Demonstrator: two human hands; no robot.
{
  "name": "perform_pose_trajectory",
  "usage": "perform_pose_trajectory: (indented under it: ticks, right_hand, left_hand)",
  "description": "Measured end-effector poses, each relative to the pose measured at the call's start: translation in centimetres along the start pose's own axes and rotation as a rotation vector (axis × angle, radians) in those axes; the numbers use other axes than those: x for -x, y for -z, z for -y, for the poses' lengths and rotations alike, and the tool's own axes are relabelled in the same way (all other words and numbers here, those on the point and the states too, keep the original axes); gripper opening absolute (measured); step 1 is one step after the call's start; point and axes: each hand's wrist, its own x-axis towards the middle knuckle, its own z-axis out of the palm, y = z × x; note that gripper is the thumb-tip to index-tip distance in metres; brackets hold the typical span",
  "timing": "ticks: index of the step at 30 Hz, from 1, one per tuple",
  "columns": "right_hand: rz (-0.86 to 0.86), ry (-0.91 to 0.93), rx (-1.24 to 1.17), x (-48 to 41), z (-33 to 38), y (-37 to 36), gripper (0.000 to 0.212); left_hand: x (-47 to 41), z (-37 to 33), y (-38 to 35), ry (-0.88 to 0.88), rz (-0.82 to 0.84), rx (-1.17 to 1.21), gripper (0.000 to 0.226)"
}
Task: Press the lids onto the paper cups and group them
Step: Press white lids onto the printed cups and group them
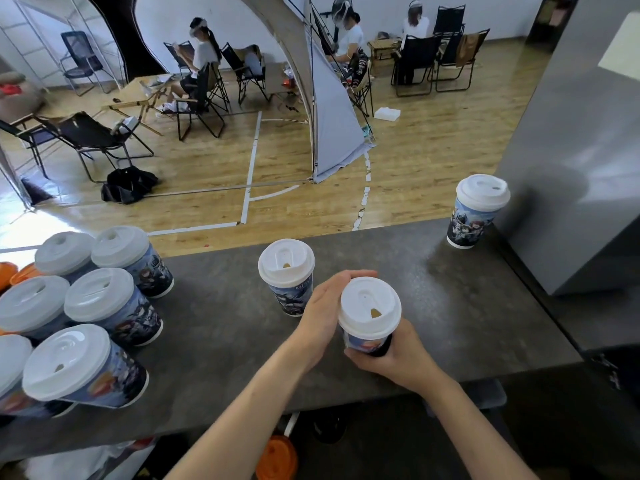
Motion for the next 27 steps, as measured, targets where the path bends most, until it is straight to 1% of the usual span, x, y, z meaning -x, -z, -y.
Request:
perform_pose_trajectory:
  ticks: [1, 3, 5, 7, 9, 11, 13, 15, 17, 19, 23, 25, 27]
  right_hand:
    - [-0.005, 0.003, -0.004, 0.0, 0.1, -0.1, 0.093]
    - [-0.041, 0.013, -0.008, 0.0, 0.3, -0.2, 0.100]
    - [-0.073, 0.045, -0.006, 0.1, 0.5, -0.2, 0.098]
    - [-0.078, 0.066, 0.007, 0.2, 0.8, -0.3, 0.090]
    - [-0.078, 0.072, 0.028, 0.2, 0.9, -0.3, 0.088]
    - [-0.074, 0.071, 0.042, 0.2, 0.7, -0.3, 0.086]
    - [-0.070, 0.081, 0.051, 0.3, 0.6, -0.2, 0.082]
    - [-0.051, 0.084, 0.072, 0.2, 0.5, -0.1, 0.082]
    - [-0.046, 0.092, 0.094, 0.2, 0.3, -0.2, 0.082]
    - [-0.040, 0.099, 0.113, 0.3, 0.3, -0.2, 0.081]
    - [0.021, 0.120, 0.185, 0.0, 0.8, -0.4, 0.066]
    - [0.026, 0.132, 0.163, -0.1, 0.8, -0.4, 0.066]
    - [0.037, 0.118, 0.137, -0.1, 0.6, -0.3, 0.068]
  left_hand:
    - [0.3, 0.2, -0.1, -0.011, -0.037, -0.002, 0.039]
    - [0.9, 0.9, -0.8, -0.073, -0.181, -0.007, 0.038]
    - [1.7, 2.0, -1.6, -0.166, -0.343, -0.020, 0.038]
    - [2.5, 2.8, -2.2, -0.214, -0.423, -0.027, 0.038]
    - [2.6, 3.1, -2.3, -0.219, -0.436, -0.020, 0.038]
    - [2.3, 2.8, -1.8, -0.208, -0.397, -0.025, 0.036]
    - [1.3, 2.0, -0.9, -0.157, -0.297, -0.029, 0.036]
    - [0.5, 1.0, -0.3, -0.057, -0.176, -0.020, 0.037]
    - [0.2, 0.7, -0.1, -0.026, -0.123, -0.034, 0.038]
    - [0.4, 1.0, -0.3, -0.043, -0.149, -0.012, 0.038]
    - [1.8, 2.9, -1.1, -0.185, -0.289, 0.042, 0.040]
    - [2.5, 3.4, -1.8, -0.249, -0.350, 0.060, 0.040]
    - [2.4, 3.2, -2.1, -0.226, -0.353, 0.080, 0.039]
